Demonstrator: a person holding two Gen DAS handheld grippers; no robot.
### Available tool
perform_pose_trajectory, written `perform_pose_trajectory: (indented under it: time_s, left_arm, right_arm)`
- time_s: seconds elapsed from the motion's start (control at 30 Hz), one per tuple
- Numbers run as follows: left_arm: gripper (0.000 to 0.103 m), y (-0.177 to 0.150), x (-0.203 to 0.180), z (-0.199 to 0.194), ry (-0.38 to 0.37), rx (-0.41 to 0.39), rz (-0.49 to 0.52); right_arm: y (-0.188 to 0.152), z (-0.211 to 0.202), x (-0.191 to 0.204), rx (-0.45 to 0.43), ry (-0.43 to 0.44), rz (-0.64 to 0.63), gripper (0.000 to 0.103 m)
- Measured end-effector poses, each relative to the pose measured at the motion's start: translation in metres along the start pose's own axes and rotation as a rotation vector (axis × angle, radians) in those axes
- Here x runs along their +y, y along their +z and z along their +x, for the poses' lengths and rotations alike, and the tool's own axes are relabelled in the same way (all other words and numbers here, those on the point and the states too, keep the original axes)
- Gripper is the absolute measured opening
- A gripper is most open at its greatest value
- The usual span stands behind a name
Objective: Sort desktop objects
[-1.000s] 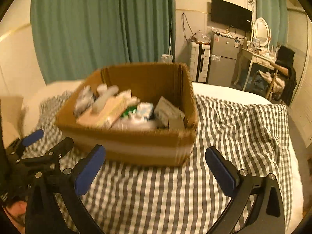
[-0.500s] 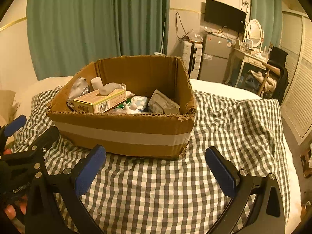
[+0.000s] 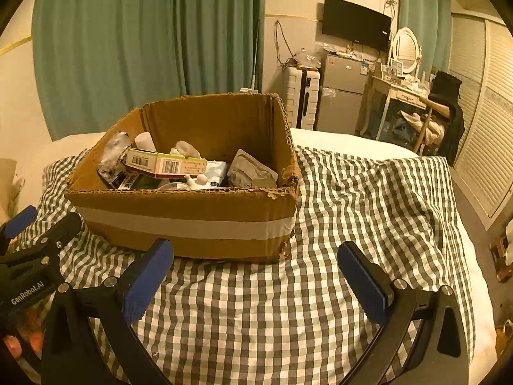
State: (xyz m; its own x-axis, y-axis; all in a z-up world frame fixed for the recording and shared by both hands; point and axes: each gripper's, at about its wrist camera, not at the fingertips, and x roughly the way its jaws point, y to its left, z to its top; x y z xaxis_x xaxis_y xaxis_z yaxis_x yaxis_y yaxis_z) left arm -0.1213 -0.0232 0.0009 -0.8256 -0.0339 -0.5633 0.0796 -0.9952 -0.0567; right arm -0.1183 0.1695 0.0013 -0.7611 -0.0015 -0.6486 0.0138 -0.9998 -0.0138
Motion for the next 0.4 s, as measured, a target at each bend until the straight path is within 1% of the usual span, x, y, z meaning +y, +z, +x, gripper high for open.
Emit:
perform_pose_trajectory:
  time_s: [0.13, 0.17, 0.27, 0.33, 0.4]
  left_arm:
    - [0.103, 0.000, 0.006, 0.002, 0.056, -0.007, -0.025]
    - [0.103, 0.000, 0.006, 0.003, 0.056, 0.006, -0.023]
    - [0.103, -0.002, 0.006, 0.010, -0.040, 0.052, -0.018]
    - [0.103, -0.004, 0.004, 0.011, -0.061, 0.063, -0.022]
    - [0.103, -0.005, -0.001, 0.013, -0.067, 0.075, 0.001]
  right_arm:
    - [-0.001, 0.004, -0.001, 0.016, -0.013, 0.001, 0.103]
    - [-0.002, 0.005, -0.001, 0.020, -0.014, 0.002, 0.103]
    - [-0.003, 0.007, -0.002, 0.029, -0.008, 0.012, 0.103]
    - [-0.004, 0.008, -0.002, 0.035, -0.001, 0.014, 0.103]
    - [-0.005, 0.009, -0.001, 0.034, -0.004, 0.013, 0.103]
